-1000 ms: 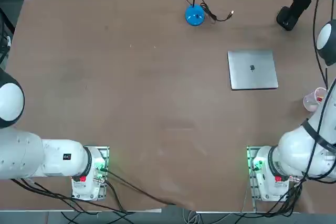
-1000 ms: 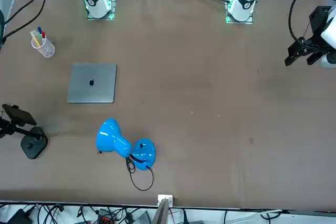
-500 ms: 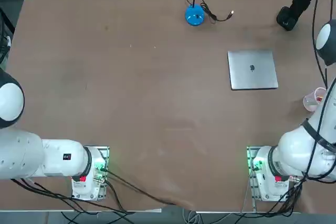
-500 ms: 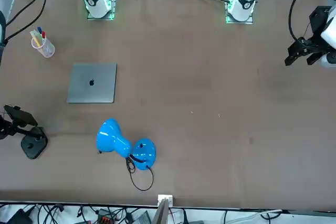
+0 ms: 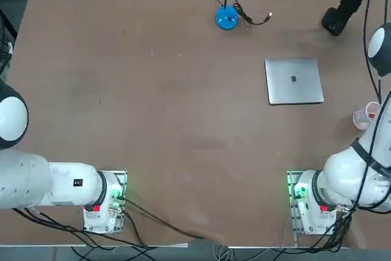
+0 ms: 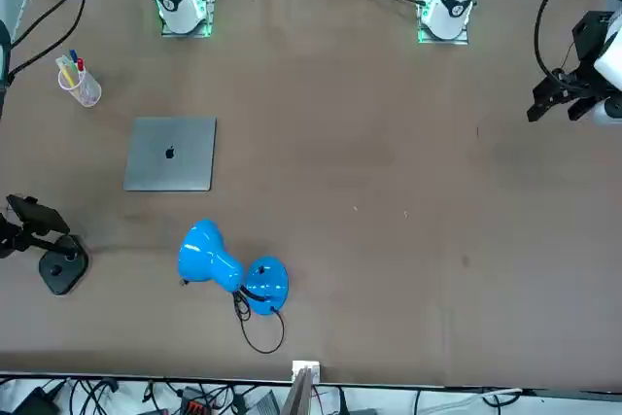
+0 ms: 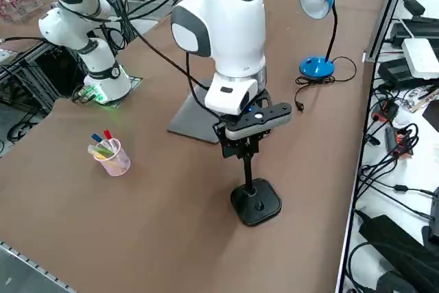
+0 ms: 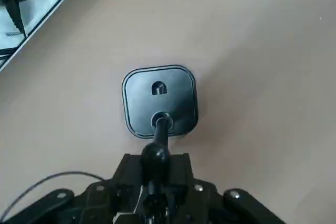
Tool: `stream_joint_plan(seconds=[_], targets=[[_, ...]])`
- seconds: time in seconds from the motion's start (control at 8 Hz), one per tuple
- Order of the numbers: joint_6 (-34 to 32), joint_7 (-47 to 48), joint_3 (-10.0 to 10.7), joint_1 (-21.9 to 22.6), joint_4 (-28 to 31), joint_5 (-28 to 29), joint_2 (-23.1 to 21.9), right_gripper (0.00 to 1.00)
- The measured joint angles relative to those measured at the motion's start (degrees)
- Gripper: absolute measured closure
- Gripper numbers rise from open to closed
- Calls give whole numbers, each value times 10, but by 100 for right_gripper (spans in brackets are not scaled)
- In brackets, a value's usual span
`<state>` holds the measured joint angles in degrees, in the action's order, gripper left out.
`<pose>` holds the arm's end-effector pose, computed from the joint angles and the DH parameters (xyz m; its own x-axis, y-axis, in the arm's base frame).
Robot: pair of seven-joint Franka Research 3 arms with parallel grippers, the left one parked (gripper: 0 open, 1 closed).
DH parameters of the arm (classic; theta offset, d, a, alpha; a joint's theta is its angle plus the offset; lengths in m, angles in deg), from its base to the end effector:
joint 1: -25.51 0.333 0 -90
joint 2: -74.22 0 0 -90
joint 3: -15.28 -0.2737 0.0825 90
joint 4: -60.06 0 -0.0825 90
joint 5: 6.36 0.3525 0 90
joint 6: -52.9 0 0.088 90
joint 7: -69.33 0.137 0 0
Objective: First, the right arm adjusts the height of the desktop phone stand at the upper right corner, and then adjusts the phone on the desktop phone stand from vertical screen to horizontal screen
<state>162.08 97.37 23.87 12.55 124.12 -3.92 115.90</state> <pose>0.6631 -0.2284 0.3384 0.6676 -0.7395 0.0860 -0.7433 -0.6687 0.0203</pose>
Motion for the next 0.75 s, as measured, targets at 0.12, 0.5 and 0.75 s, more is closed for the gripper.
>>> stream_joint_plan(seconds=[0.12,0.5,0.75], targets=[[0,0,0,0,0,0,0,71],[4,0,0,0,0,0,1,71],[8,0,0,-1,2,0,7,65]])
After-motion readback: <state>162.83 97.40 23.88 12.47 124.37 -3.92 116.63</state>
